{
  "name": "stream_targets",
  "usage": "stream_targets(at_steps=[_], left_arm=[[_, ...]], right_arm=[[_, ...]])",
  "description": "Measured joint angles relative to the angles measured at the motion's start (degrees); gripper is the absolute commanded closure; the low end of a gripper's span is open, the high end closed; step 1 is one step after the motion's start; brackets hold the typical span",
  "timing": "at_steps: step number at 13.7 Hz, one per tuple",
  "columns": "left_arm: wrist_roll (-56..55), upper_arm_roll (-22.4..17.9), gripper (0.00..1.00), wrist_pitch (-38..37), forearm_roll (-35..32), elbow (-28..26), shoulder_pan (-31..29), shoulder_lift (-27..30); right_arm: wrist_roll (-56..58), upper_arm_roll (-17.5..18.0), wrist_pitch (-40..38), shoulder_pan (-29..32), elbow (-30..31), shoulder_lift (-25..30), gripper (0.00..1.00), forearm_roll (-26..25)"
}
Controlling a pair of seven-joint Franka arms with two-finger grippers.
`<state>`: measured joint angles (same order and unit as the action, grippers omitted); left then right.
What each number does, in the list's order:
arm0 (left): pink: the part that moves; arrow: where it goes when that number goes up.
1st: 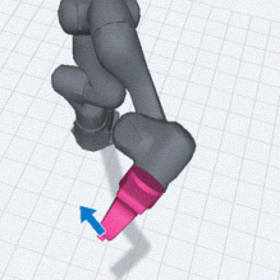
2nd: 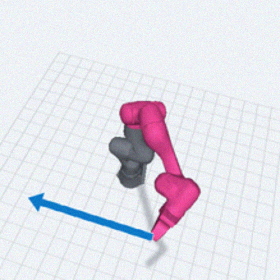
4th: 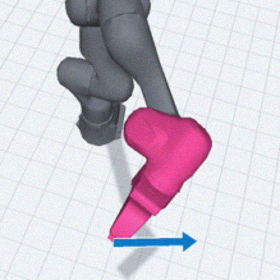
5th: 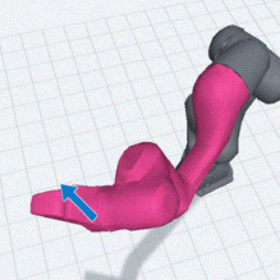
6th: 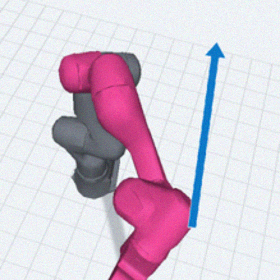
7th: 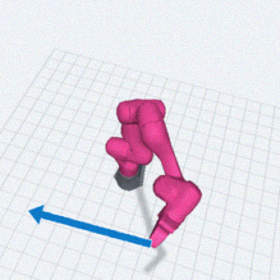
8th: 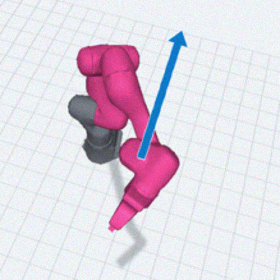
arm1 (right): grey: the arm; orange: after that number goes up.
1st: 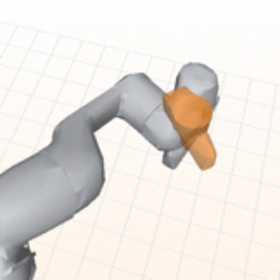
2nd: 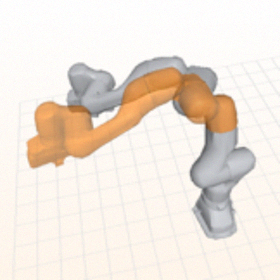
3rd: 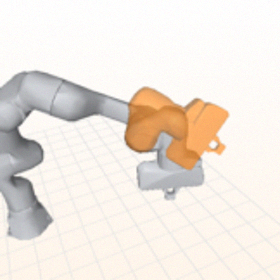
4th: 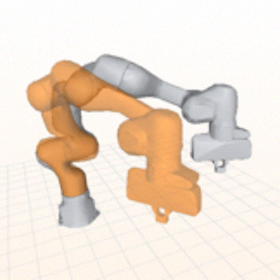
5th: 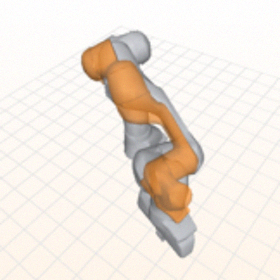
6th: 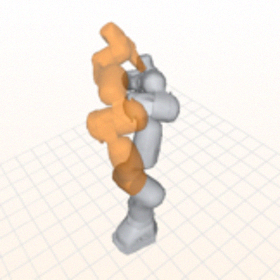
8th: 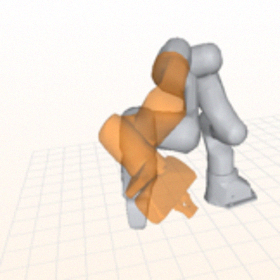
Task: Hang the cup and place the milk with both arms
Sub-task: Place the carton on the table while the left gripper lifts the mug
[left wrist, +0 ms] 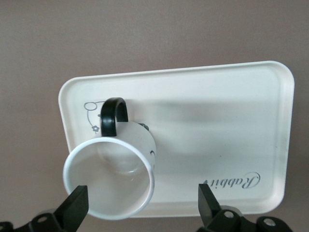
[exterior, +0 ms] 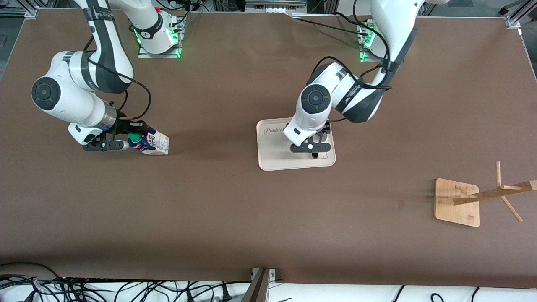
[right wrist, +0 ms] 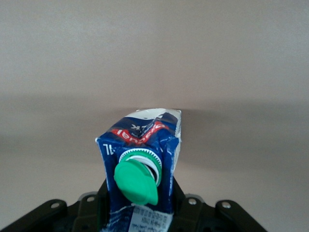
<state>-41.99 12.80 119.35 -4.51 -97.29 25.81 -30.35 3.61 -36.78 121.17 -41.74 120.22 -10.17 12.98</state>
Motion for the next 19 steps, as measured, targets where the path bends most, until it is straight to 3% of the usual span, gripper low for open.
stream_targets(at_steps=[2, 3, 6, 8, 9, 10, 15, 19], left_arm=[[-1.15, 0.00, 0.00, 2.32, -2.12, -2.52, 0.52, 0.01], [-1.90, -0.01, 0.00, 3.73, -3.09, -3.86, 0.52, 0.01], [-3.06, -0.02, 0.37, 7.06, -3.71, -7.12, 0.68, -0.26], [-3.20, -0.03, 0.79, 8.71, -3.74, -7.80, 1.05, -1.09], [-3.28, -0.02, 0.94, 9.13, -3.75, -7.84, 1.30, -1.62], [-3.32, -0.02, 1.00, 9.33, -3.76, -7.84, 1.46, -2.02], [-3.31, -0.18, 1.00, 10.18, -3.87, -7.10, 1.44, -2.29], [-1.43, -1.41, 1.00, 9.26, -3.97, -2.27, 0.87, -0.13]], right_arm=[[0.01, 0.00, 0.05, -0.06, 0.05, 0.00, 0.08, 0.00], [0.02, 0.00, 0.06, -0.09, 0.04, 0.01, 0.06, 0.00], [0.04, 0.00, 0.33, -0.28, -0.69, 0.12, 0.04, 0.00], [0.04, 0.01, -0.10, -0.44, -2.33, 0.40, 0.03, 0.00], [0.04, 0.02, -1.93, -0.50, -3.88, 0.57, 0.03, 0.00], [0.04, 0.02, -5.01, -0.55, -6.09, 0.77, 0.00, 0.00], [0.04, -0.09, -22.91, -0.56, -20.05, 2.70, 0.00, -3.06], [0.29, -0.12, -31.87, -0.57, -26.87, 6.13, 0.00, -6.40]])
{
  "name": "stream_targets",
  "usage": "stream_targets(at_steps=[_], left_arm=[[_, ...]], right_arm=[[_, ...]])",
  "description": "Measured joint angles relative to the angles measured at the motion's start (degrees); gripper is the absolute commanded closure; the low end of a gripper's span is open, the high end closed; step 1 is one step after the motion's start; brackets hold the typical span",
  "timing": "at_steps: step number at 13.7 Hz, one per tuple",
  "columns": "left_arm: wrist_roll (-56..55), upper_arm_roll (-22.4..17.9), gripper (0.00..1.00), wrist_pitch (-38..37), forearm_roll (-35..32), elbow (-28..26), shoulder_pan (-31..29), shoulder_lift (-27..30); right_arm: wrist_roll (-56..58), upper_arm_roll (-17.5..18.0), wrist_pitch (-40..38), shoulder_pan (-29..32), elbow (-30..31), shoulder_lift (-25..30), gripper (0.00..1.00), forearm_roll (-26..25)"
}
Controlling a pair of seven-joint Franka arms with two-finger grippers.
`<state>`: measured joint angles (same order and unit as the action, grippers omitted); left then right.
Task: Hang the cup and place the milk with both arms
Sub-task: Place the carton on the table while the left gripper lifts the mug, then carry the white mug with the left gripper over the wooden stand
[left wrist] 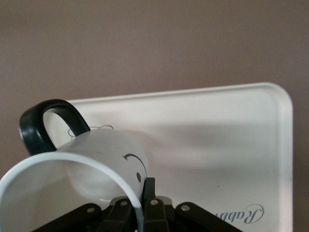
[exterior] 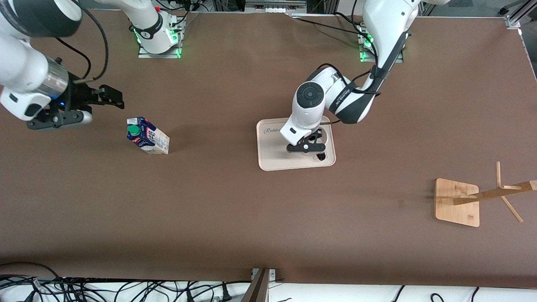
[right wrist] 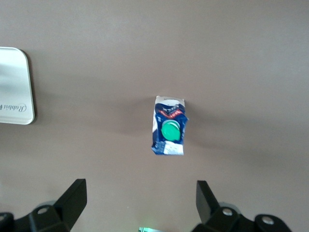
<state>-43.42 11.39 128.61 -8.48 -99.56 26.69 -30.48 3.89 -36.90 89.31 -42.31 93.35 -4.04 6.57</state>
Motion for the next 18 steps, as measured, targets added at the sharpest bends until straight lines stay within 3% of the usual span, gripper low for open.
stream_targets(at_steps=[6, 11, 12, 15, 18], left_arm=[[19.47, -0.72, 1.00, -10.58, -0.12, 10.53, -11.57, 8.79], [36.98, -0.92, 1.00, -16.28, -0.14, 19.36, -21.24, 10.02], [38.52, -0.88, 1.00, -17.92, -0.14, 20.27, -23.35, 10.03], [39.84, -0.70, 1.00, -24.26, 1.68, 21.05, -28.36, 10.08], [42.78, -0.61, 1.00, -28.19, 6.09, 21.07, -32.28, 10.12]], right_arm=[[5.28, -0.59, -0.70, 0.03, -0.47, 2.06, 0.00, -1.82], [5.45, -0.32, -1.99, 1.17, -0.47, 2.19, 0.00, -1.90], [5.56, 1.77, -2.39, 3.76, -0.47, 2.27, 0.00, -1.96], [5.75, 17.18, -3.01, 19.72, -0.47, 3.14, 0.00, -2.98], [5.75, 30.03, -3.27, 32.91, -0.44, 4.18, 0.00, -3.44]])
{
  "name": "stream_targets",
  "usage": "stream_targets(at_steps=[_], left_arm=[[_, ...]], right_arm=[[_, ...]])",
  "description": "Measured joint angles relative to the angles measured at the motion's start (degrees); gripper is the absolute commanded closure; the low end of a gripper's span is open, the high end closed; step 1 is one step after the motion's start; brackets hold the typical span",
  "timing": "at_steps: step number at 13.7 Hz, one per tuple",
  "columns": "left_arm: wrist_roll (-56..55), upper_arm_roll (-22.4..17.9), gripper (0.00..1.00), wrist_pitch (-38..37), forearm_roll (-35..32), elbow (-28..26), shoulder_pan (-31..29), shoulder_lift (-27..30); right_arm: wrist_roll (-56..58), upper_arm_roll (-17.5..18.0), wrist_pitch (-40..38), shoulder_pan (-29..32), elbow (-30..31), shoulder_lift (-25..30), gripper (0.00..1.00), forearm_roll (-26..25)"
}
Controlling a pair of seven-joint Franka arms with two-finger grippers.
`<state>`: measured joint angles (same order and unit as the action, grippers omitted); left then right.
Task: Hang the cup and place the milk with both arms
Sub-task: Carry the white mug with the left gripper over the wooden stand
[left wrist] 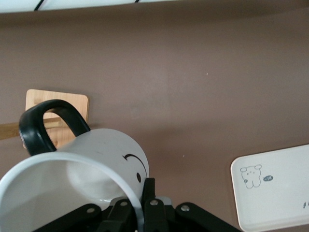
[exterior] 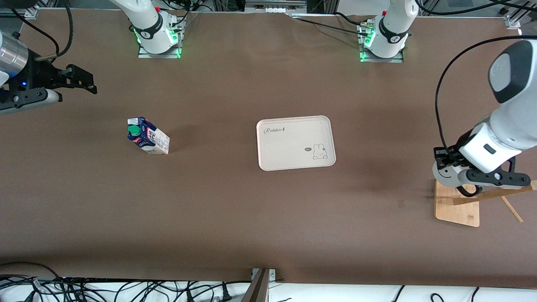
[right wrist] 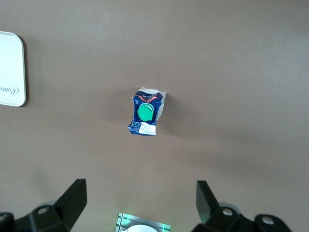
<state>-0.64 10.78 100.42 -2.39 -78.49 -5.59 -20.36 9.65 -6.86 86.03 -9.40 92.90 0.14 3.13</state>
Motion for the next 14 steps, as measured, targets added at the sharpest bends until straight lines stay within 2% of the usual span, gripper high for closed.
stream_targets(at_steps=[2, 3, 14], left_arm=[[3.53, 0.04, 1.00, -0.29, 0.48, 0.00, -1.96, 0.00], [5.10, 0.04, 1.00, -0.29, 0.49, 0.00, -2.92, 0.00], [18.31, 0.02, 1.00, 0.66, 2.70, -0.02, -8.25, -1.16]], right_arm=[[0.00, 7.60, -0.02, 7.96, 0.46, 0.83, 0.00, -0.86], [0.00, 9.15, -0.03, 9.49, 0.84, 1.35, 0.00, -1.52], [-0.09, 9.78, 1.32, 11.05, 1.39, 1.75, 0.00, -1.97]])
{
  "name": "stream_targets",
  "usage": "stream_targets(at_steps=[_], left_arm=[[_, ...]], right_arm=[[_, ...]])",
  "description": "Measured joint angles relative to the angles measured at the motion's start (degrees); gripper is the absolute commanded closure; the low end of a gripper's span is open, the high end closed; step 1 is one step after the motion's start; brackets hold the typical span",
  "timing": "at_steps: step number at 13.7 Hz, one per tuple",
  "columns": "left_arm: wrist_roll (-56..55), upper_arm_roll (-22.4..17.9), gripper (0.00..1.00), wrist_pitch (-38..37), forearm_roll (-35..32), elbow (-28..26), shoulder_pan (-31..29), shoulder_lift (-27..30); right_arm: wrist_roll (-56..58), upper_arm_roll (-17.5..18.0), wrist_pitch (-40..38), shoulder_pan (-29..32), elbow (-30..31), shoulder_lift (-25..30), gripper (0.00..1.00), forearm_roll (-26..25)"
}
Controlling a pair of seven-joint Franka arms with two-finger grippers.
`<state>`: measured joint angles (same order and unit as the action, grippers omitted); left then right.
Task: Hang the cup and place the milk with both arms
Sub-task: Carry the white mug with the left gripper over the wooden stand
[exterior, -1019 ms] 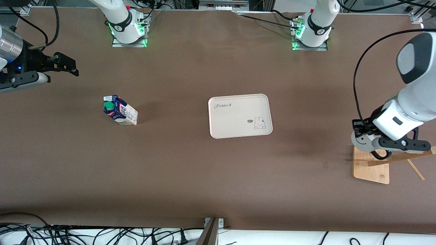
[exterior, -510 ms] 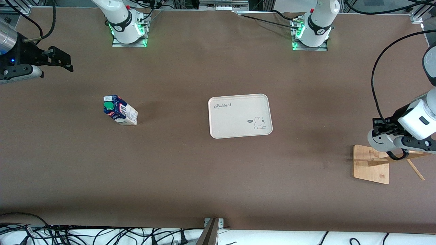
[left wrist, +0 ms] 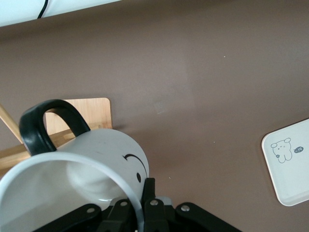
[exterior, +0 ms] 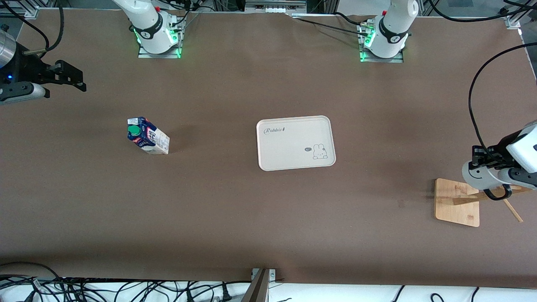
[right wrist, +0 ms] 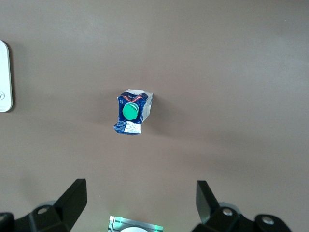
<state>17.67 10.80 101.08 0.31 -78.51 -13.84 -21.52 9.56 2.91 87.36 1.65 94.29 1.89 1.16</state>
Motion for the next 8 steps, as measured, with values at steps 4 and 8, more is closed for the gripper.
stream_targets(at_steps=[4, 8], left_arm=[[2.17, 0.02, 1.00, -0.02, 0.19, -0.01, -0.92, -0.50], [3.44, 0.00, 1.00, -0.33, 0.21, -0.12, -3.11, -0.82]], right_arm=[[0.00, 0.02, 0.26, 0.01, -0.02, -0.23, 0.00, 0.00], [0.00, 0.01, 0.28, 0.10, -0.64, -0.22, 0.00, -0.02]])
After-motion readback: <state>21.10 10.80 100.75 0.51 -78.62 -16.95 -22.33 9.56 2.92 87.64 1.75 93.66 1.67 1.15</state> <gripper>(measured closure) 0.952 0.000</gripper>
